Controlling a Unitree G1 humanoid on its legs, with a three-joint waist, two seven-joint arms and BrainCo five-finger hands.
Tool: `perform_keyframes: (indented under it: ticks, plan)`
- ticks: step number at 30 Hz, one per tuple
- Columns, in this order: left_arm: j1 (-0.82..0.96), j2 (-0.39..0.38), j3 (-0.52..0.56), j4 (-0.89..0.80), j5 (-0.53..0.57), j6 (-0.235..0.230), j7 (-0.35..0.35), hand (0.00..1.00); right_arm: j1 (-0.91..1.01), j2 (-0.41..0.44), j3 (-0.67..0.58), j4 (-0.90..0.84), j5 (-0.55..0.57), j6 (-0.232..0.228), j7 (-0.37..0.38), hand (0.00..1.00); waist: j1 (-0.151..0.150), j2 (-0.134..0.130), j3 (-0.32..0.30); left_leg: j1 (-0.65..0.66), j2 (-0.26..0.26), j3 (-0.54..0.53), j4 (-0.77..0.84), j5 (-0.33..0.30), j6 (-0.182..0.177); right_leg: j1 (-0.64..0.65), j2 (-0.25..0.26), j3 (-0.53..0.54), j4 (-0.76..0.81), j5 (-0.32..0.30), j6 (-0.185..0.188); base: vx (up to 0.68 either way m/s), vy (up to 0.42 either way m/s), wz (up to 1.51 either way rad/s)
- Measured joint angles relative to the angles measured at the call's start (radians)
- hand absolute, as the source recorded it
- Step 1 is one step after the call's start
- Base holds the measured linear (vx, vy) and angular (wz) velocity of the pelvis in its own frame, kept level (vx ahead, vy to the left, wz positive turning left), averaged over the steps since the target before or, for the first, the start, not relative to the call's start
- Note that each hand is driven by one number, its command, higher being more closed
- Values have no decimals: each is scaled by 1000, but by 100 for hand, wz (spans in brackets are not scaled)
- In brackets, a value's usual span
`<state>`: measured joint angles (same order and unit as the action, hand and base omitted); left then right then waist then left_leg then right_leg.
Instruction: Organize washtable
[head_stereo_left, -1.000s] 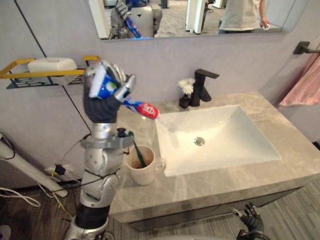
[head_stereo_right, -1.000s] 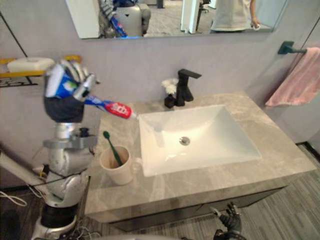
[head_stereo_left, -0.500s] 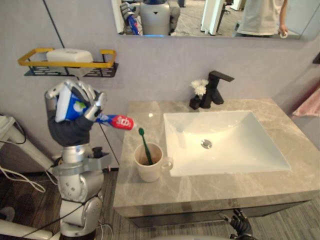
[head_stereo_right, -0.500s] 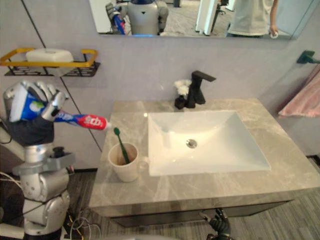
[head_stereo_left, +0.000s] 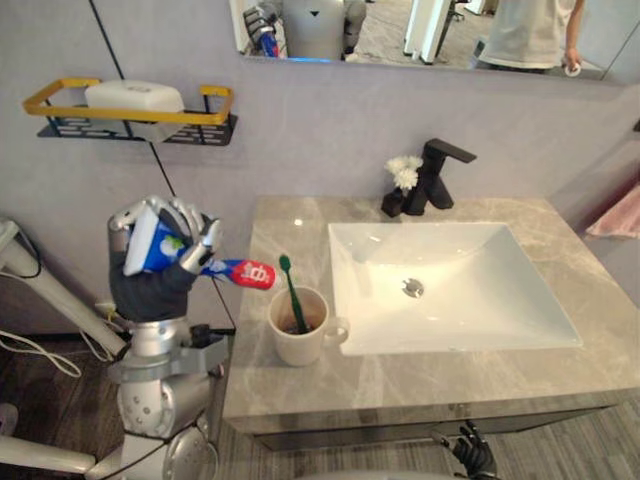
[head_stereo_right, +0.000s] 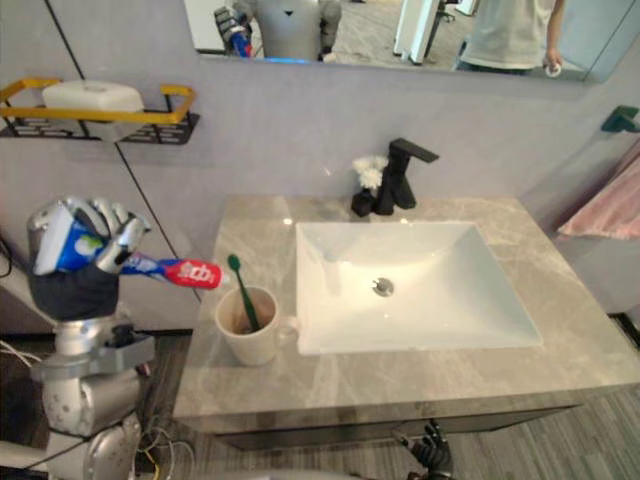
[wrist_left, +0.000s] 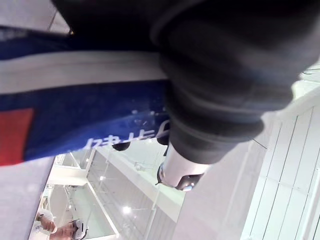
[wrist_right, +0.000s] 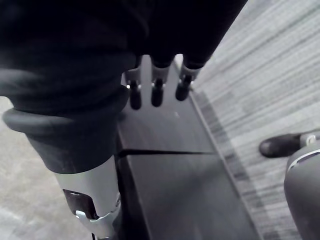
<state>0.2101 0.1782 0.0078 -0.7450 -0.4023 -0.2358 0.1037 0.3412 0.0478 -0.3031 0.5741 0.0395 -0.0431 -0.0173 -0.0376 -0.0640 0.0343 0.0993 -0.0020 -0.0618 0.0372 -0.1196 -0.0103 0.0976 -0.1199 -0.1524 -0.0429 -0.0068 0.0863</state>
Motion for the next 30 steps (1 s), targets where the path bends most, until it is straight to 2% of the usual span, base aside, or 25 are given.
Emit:
perform_keyframes:
  ticks: [17,30]
  plan:
    - [33,-14,-46,-28,-19,21,-33,100,-2,-5,40,32,-2,-12,2,0,-1,12,10,1,2,5,2,-1,0,0,1,3,1,0,1,-6,-3,0]
    - [59,45,-58,-40,3,44,-104,100,-2,-13,49,32,-23,-12,23,0,0,26,18,5,3,7,4,-1,0,3,1,5,2,0,1,0,0,0]
